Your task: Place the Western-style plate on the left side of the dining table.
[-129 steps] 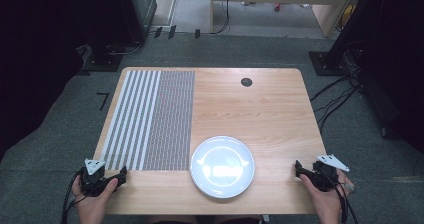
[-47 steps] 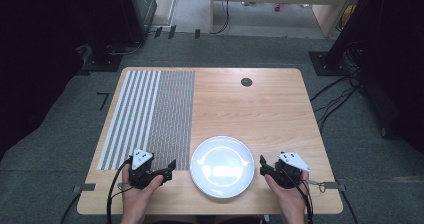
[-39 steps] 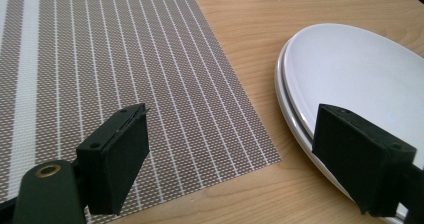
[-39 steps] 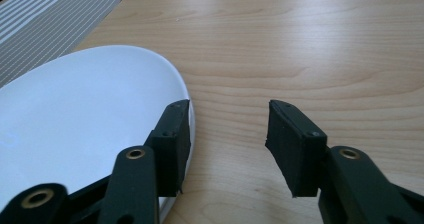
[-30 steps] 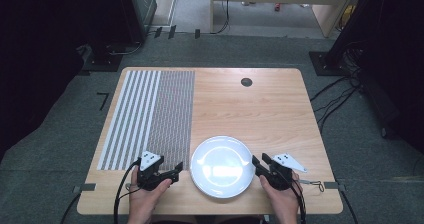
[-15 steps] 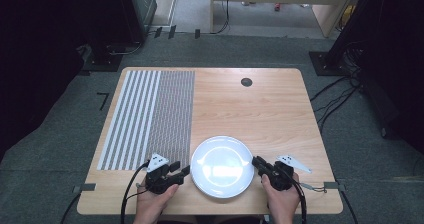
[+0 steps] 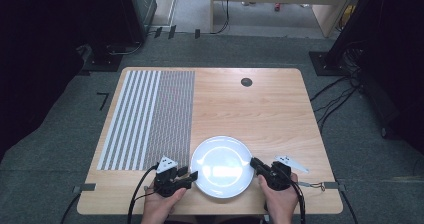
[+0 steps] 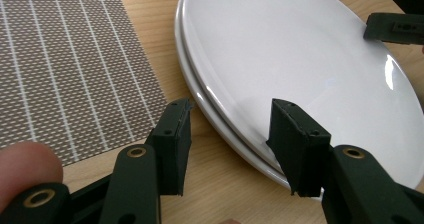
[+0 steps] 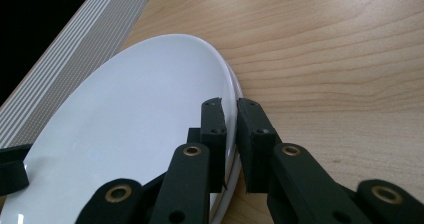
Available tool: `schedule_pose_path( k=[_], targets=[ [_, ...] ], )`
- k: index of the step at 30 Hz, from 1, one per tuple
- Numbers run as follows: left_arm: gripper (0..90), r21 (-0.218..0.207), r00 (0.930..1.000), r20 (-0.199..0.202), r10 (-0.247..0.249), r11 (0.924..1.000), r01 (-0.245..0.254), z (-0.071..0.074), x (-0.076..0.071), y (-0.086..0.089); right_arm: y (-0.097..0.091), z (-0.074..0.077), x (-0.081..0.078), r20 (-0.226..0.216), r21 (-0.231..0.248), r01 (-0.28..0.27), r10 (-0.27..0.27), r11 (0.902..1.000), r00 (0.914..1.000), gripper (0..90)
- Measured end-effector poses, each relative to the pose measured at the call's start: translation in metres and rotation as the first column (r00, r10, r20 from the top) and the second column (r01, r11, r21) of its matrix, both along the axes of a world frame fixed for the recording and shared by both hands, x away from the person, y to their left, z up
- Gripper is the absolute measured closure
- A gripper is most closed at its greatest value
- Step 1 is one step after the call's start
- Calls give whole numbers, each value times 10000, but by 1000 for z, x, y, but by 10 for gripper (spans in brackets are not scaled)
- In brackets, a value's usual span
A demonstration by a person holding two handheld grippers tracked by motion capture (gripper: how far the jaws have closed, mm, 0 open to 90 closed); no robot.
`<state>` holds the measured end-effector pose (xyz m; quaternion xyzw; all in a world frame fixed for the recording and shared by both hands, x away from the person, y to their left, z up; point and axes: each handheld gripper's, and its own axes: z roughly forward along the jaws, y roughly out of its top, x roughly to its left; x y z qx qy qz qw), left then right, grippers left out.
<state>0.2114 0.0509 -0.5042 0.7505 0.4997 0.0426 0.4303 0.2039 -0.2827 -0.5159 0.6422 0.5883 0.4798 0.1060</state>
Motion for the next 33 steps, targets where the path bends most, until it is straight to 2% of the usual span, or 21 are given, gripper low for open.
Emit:
schedule_pose_path(
  k=[4,5,10,15,18,21,24,26,27,31,33],
  targets=[
    [519,-80,9999,-60,-82,9999,81,0,0,-1,-3,1,0,-68,383,-4,7,9993,10000,867],
    [513,-11,9999,-50,-142,9999,142,-1,0,-2,-2,1,0,-159,691,-170,181,9975,9997,872],
    [512,-26,9998,-111,-144,9999,144,-1,0,-1,1,0,0,-71,623,-245,250,9978,9997,869],
    [505,-97,9999,-160,-7,10000,5,0,2,3,4,-2,1,-192,886,-512,531,9948,9984,860],
    [517,-436,9994,-311,179,9989,-192,3,7,15,10,-5,2,-235,1152,-815,847,9900,9961,857],
    [549,-563,9991,-306,287,9980,-303,6,9,21,15,-6,2,-283,1274,-902,945,9877,9951,856],
    [575,-495,9989,-277,387,9980,-400,7,9,23,17,-7,2,-283,1349,-990,1037,9859,9942,855],
    [581,-588,9987,-354,369,9975,-390,8,10,26,20,-7,2,-291,1367,-1039,1089,9851,9936,855],
    [587,-778,9985,-471,289,9964,-325,10,12,30,21,-8,2,-301,1379,-1064,1115,9847,9933,856],
    [599,-784,9989,-428,170,9967,-203,15,13,35,23,-8,2,-322,1485,-1140,1200,9823,9922,862],
    [627,-692,9987,-413,284,9971,-313,19,14,42,28,-9,1,-397,1651,-1313,1396,9775,9894,861]
  ],
)
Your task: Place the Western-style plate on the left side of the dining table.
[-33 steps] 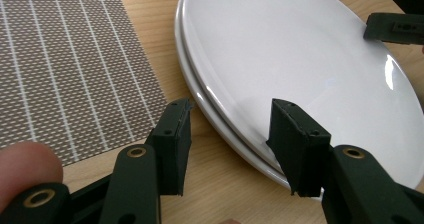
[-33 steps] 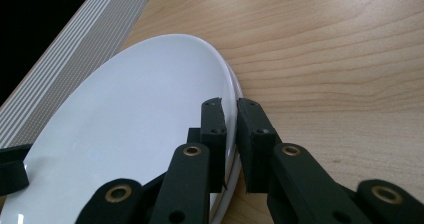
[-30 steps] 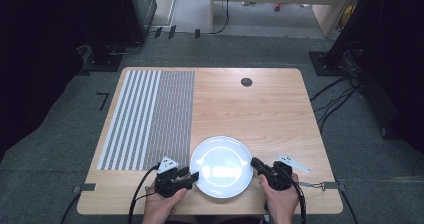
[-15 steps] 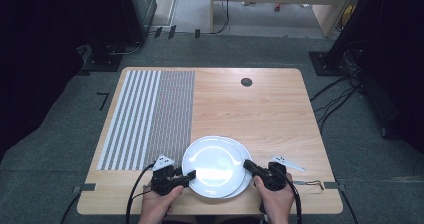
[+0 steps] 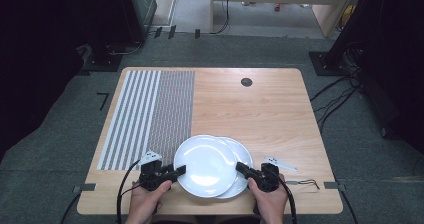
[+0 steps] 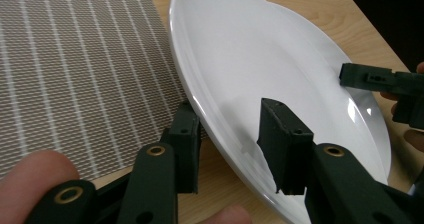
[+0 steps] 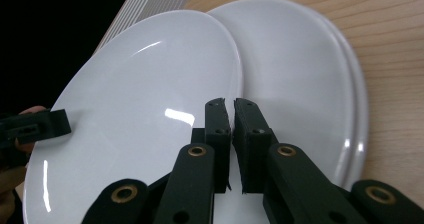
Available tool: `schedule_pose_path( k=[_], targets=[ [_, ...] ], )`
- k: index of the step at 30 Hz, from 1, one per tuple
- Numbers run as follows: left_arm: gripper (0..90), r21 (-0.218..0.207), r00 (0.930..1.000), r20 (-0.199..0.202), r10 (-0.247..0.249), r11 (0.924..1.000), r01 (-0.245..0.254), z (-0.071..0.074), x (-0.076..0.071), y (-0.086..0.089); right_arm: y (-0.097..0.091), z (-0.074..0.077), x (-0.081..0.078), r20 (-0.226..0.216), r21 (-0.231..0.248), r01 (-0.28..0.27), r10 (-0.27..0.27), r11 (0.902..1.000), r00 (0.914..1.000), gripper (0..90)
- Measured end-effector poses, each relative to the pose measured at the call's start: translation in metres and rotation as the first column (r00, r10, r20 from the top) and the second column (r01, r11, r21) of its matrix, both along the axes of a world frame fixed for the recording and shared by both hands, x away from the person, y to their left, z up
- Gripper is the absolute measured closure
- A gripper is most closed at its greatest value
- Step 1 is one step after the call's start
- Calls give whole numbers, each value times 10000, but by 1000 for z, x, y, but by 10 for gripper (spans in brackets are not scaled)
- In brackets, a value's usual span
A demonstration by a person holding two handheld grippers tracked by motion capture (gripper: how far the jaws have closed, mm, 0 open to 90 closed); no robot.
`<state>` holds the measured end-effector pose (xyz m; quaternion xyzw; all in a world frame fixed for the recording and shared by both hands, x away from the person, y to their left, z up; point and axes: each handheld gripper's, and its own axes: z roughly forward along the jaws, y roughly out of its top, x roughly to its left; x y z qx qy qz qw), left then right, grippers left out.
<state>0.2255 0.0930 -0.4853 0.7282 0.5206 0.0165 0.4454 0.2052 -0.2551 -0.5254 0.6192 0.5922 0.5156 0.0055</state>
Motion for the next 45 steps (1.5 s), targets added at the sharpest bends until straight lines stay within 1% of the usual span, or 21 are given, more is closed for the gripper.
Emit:
schedule_pose_path(
  k=[1,3,4,5,6,11,15,18,20,21,27,33,34,35,36,38,39,40,41,43,45],
  targets=[
    [640,0,10000,0,0,10000,0,0,0,0,0,0,0,0,0,0,0,10000,10000,861],
    [661,-13,9999,-61,89,10000,-89,0,1,5,5,-1,0,-12,84,-164,164,9998,9999,860],
    [667,-129,9994,-280,204,9997,-208,-1,3,9,6,-1,0,-8,118,-193,193,9997,9998,858],
    [676,-129,9994,-280,204,9997,-208,-1,3,9,6,-1,0,-8,118,-193,193,9997,9998,858],
    [683,-305,9989,-422,210,9993,-223,-3,5,12,7,0,1,-53,199,-257,258,9995,9997,855],
    [690,-275,9992,-398,105,9996,-116,-3,4,13,6,0,1,-125,229,-216,218,9995,9997,849],
    [698,-397,9993,-381,23,9992,-38,-4,5,14,4,1,3,-151,360,-26,32,9993,9999,819],
    [705,-595,9988,-484,10,9982,-39,-6,6,16,4,1,4,-262,440,10,2,9990,9997,806],
    [718,-927,9978,-656,-48,9957,-13,-8,8,19,5,1,5,-357,446,-2,18,9990,9994,792],
    [728,-1016,9976,-687,-67,9948,-4,-8,8,21,6,1,5,-420,457,-5,25,9990,9991,789],
    [733,-1174,9972,-731,-128,9931,41,-10,10,22,9,4,10,-513,365,-12,30,9993,9987,786],
    [733,-1308,9968,-780,-168,9914,65,-13,11,24,10,4,15,-658,370,8,16,9993,9978,786],
    [733,-1346,9967,-797,-166,9909,58,-13,11,25,10,3,16,-791,584,27,19,9983,9969,790],
    [733,-1346,9967,-797,-166,9909,58,-13,11,25,10,3,16,-791,584,27,19,9983,9969,790],
    [733,-1394,9965,-813,-176,9902,62,-14,11,25,10,2,17,-852,773,76,-10,9970,9964,797],
    [734,-1440,9967,-793,-200,9895,84,-14,11,25,7,0,19,-1049,1220,328,-200,9920,9943,831],
    [736,-1468,9968,-773,-216,9891,101,-14,11,26,6,0,19,-1153,1315,421,-269,9904,9930,849],
    [739,-1478,9967,-783,-221,9890,103,-14,11,25,6,1,19,-1064,1206,544,-416,9912,9934,858],
    [739,-1486,9966,-797,-211,9889,91,-14,11,25,6,1,19,-1064,1206,544,-416,9912,9934,858],
    [740,-1521,9967,-789,-196,9883,74,-14,11,26,8,3,18,-1018,956,659,-561,9932,9932,863],
    [747,-1578,9966,-792,-215,9874,88,-14,11,26,8,3,18,-1023,924,681,-586,9934,9930,864]
  ],
)
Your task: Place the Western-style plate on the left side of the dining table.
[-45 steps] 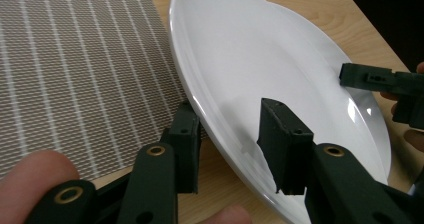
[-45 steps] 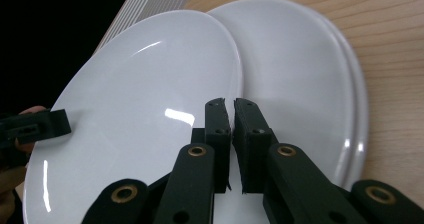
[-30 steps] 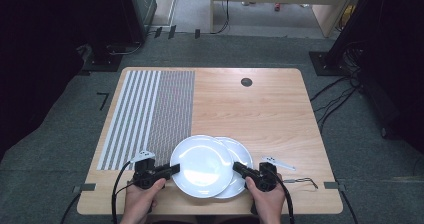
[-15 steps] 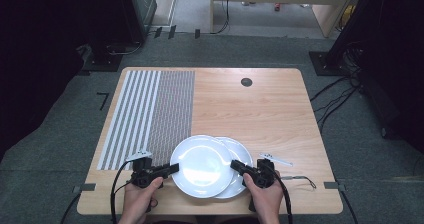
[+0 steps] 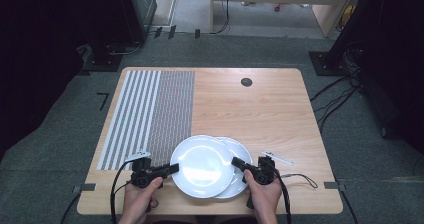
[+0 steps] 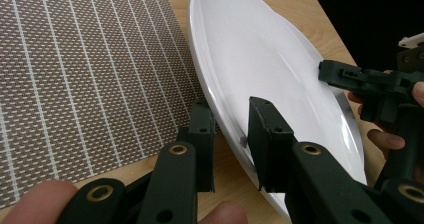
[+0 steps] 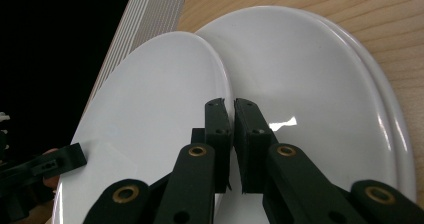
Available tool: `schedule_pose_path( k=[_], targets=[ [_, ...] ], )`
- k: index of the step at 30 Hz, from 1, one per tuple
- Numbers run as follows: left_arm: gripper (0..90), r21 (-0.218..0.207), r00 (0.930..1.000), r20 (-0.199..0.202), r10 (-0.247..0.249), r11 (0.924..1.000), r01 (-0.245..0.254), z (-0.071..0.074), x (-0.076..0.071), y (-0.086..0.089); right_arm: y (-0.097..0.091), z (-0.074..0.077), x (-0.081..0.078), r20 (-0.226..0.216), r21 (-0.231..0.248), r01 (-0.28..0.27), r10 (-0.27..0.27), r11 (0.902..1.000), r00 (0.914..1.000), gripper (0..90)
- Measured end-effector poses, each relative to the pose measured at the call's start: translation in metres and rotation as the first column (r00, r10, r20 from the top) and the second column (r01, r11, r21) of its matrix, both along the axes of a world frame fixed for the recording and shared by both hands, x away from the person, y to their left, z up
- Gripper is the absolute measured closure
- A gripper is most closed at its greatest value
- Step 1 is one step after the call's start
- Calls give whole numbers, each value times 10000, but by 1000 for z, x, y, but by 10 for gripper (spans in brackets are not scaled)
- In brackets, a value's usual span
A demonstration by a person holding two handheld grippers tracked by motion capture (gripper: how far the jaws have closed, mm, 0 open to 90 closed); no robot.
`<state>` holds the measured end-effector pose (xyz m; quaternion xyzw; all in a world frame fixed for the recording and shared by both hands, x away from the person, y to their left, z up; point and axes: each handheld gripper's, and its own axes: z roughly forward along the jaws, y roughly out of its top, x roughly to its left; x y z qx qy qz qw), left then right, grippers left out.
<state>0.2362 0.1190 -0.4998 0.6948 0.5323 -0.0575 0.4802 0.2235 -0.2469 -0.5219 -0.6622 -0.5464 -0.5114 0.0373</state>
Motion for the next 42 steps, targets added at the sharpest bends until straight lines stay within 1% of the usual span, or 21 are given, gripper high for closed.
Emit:
schedule_pose_path(
  k=[2,5,8,9,11,13,14,15,18,19,23,25,30,31,32,34,35,36,39,42],
  targets=[
    [754,-159,9999,71,-71,9998,72,1,0,1,0,1,0,29,40,32,-32,10000,10000,868],
    [775,-202,9996,249,-131,9997,136,5,-2,-1,-2,3,1,-66,321,161,-159,9994,9999,874],
    [779,-282,9998,176,-85,9996,90,5,-2,-1,-2,6,2,-74,330,242,-240,9992,9997,876],
    [780,-422,10000,53,-46,9991,48,3,-1,1,-1,7,3,-87,303,274,-271,9992,9996,876],
    [783,-485,10000,-1,-27,9988,27,2,-1,2,0,7,4,-46,269,292,-291,9992,9996,876],
    [786,-526,10000,28,46,9986,-44,3,-1,4,1,7,5,-90,389,320,-317,9987,9995,877],
    [788,-481,10000,67,44,9988,-40,4,-1,5,2,8,6,-128,465,305,-299,9985,9995,878],
    [789,-399,9998,147,127,9991,-121,6,-1,7,4,8,8,-113,502,244,-239,9984,9997,877],
    [792,-348,9996,212,193,9992,-186,8,-1,9,6,9,10,-113,525,159,-153,9985,9998,877],
    [794,-390,9993,232,283,9989,-273,10,-1,12,8,10,12,-100,563,49,-43,9984,9999,877],
    [804,-549,9991,177,396,9977,-386,11,0,17,12,12,16,-48,604,-62,65,9982,10000,876],
    [806,-629,9984,200,522,9967,-509,14,1,20,16,16,20,34,544,-157,155,9984,9999,876],
    [809,-647,9973,304,675,9958,-654,18,1,25,22,20,28,66,507,-274,271,9983,9996,875],
    [809,-686,9965,314,777,9948,-754,19,1,28,25,22,31,109,467,-354,349,9983,9993,875],
    [809,-686,9965,314,777,9948,-754,19,1,28,25,22,31,109,467,-354,349,9983,9993,875],
    [811,-740,9956,326,884,9936,-858,21,2,31,29,26,36,149,490,-481,474,9976,9988,875],
    [812,-763,9942,402,996,9924,-963,23,1,33,31,26,38,183,488,-519,511,9975,9985,875],
    [812,-737,9939,434,1012,9925,-979,24,1,34,32,28,39,125,541,-550,544,9970,9984,874],
    [812,-803,9917,487,1190,9901,-1148,26,2,39,37,31,46,211,469,-662,652,9967,9976,874],
    [811,-924,9897,469,1355,9871,-1308,28,3,45,43,34,52,282,470,-778,765,9959,9967,875]
  ],
)
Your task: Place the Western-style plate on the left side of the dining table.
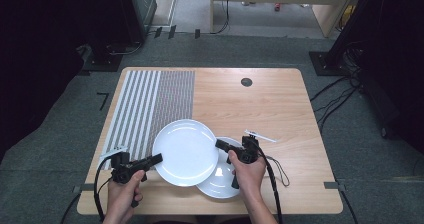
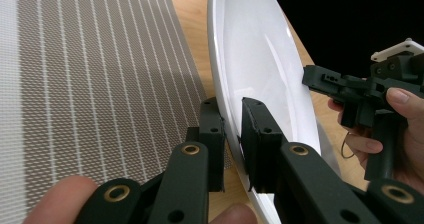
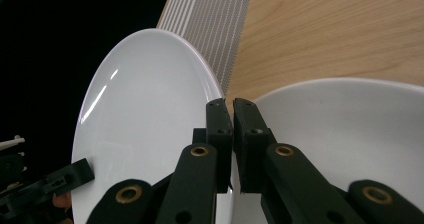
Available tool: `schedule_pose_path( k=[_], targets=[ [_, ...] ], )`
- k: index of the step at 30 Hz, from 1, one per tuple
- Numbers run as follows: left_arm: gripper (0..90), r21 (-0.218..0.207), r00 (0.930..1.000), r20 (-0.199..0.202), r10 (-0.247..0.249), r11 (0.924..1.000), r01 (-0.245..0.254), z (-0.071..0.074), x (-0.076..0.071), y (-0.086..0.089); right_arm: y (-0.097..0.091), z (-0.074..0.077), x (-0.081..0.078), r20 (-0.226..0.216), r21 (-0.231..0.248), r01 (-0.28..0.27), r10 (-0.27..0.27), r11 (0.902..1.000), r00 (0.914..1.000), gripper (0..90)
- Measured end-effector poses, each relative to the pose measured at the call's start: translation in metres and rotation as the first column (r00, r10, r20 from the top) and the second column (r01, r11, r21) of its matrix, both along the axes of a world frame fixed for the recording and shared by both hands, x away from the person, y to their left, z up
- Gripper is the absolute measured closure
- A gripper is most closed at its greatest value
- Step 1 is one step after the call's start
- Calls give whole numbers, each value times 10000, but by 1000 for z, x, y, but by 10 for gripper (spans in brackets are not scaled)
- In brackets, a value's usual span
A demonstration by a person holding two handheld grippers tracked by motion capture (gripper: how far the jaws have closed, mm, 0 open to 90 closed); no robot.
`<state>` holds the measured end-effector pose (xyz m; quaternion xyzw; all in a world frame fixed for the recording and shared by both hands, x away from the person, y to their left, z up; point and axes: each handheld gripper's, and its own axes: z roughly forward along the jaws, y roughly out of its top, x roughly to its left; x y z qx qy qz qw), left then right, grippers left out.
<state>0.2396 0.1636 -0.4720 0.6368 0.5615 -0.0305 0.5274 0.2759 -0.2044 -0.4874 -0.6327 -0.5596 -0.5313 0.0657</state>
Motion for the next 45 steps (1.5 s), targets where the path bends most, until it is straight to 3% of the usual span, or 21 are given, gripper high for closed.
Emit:
schedule_pose_path(
  k=[6,11,25,34,45],
  targets=[
    [815,-62,9986,98,521,9986,-520,6,3,12,13,7,13,127,-71,-387,388,9992,9992,875],
    [815,-44,9931,214,1150,9934,-1149,15,4,26,32,13,34,174,85,-828,826,9965,9964,875],
    [816,-294,9878,116,1551,9875,-1547,22,23,56,65,25,65,141,39,-1211,1210,9926,9926,876],
    [821,-257,9869,206,1598,9869,-1593,30,45,66,80,32,87,169,-16,-976,976,9952,9951,873],
    [824,-327,9848,-78,1733,9843,-1734,20,87,86,100,27,120,37,-281,-723,724,9970,9974,872]
  ],
)
